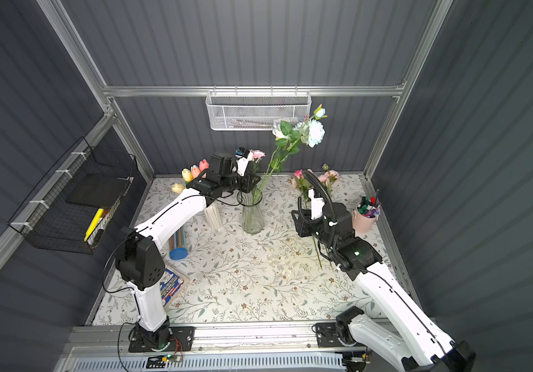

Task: Pick out pink flowers from the vase
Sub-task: Pick up the flower from the vase.

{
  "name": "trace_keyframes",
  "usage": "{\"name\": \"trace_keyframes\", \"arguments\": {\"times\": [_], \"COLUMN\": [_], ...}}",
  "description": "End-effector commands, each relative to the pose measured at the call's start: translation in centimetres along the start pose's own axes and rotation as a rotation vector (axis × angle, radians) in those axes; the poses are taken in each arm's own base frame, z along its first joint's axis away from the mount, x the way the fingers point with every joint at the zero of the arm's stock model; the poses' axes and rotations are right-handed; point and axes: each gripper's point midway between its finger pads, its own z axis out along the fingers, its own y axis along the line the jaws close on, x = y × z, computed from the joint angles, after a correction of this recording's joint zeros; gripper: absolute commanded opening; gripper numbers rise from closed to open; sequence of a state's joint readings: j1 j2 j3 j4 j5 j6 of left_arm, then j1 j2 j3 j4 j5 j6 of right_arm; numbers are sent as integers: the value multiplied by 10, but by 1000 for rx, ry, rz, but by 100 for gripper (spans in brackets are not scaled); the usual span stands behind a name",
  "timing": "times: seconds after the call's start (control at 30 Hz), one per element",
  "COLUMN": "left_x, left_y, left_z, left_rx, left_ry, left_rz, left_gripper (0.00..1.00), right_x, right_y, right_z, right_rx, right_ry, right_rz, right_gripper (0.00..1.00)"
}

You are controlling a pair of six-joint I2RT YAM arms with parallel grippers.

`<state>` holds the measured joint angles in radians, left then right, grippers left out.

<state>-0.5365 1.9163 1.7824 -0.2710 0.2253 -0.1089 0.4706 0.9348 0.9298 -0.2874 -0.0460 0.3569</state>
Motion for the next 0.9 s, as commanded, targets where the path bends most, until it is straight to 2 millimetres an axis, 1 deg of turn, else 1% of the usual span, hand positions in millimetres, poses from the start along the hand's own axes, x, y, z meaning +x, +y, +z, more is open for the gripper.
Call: {"name": "trace_keyframes", "arguments": {"times": [0.0, 0.13, 0.23, 0.4, 0.57, 0.63, 0.73, 0.87], "left_x": [0, 3, 4, 4, -5, -10, -25, -54], "left_y": [2, 3, 2, -2, -4, -4, -6, -13], "left_z": [5, 7, 6, -3, -12, -17, -30, -56], "left_rx": [-7, -4, -4, 7, -1, -7, -22, -43], "left_ry": [6, 6, 5, -4, -22, -36, -73, -143], "left_rz": [19, 19, 20, 19, 28, 34, 56, 91], "left_gripper": [29, 21, 17, 11, 8, 8, 7, 6], "right_x": [0, 2, 2, 7, 6, 6, 5, 1], "right_y": [1, 1, 1, 1, 1, 2, 4, 8], "right_z": [-3, -4, -5, -5, -10, -11, -13, -15], "right_rx": [-8, -9, -10, -16, -17, -24, -34, -51], "right_ry": [-13, -10, -14, -4, -17, -16, -18, -29], "right_rz": [-7, -3, -6, -6, -1, -2, 2, -7], "right_gripper": [44, 44, 44, 44, 44, 44, 44, 44]}}
